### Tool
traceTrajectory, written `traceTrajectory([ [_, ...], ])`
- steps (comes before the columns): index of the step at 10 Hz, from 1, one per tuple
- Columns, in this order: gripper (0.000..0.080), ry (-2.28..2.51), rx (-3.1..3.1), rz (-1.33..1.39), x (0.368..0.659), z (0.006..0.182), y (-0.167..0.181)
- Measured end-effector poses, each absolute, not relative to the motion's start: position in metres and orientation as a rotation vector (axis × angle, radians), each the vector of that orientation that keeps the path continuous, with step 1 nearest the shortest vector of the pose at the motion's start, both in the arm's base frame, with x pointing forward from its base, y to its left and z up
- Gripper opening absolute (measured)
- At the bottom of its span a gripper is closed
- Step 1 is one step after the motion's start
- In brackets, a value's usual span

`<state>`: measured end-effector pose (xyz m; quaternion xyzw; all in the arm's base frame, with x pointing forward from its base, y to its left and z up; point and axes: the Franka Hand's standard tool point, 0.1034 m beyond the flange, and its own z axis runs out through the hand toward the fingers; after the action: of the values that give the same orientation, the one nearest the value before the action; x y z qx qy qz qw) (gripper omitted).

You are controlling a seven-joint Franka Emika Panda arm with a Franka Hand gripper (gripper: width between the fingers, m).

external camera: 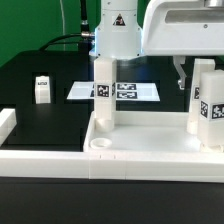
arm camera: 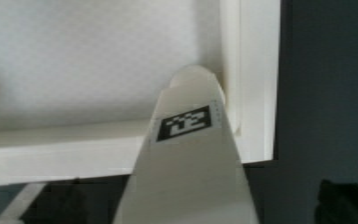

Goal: Assemble desk

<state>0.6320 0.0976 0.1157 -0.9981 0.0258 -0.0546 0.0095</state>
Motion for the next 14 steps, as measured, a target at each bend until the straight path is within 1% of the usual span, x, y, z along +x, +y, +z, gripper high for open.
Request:
traceTrajectory([
  [3, 0.0649, -0.037, -3.129, -0.172, 0.6320, 0.1157, 0.0969],
  [5, 0.0376, -0.036, -3.129, -0.172, 0.6320, 0.1156, 0.0967],
  [6, 0.0290, -0.035, -3.129, -0.171, 0.6319, 0.1155, 0.0968],
  [10, 0.0290, 0.081, -3.124, -0.170, 0.6318, 0.1151, 0.0964],
  [14, 0.0290, 0.585, -3.052, -0.160, 0.6311, 0.1137, 0.0975],
])
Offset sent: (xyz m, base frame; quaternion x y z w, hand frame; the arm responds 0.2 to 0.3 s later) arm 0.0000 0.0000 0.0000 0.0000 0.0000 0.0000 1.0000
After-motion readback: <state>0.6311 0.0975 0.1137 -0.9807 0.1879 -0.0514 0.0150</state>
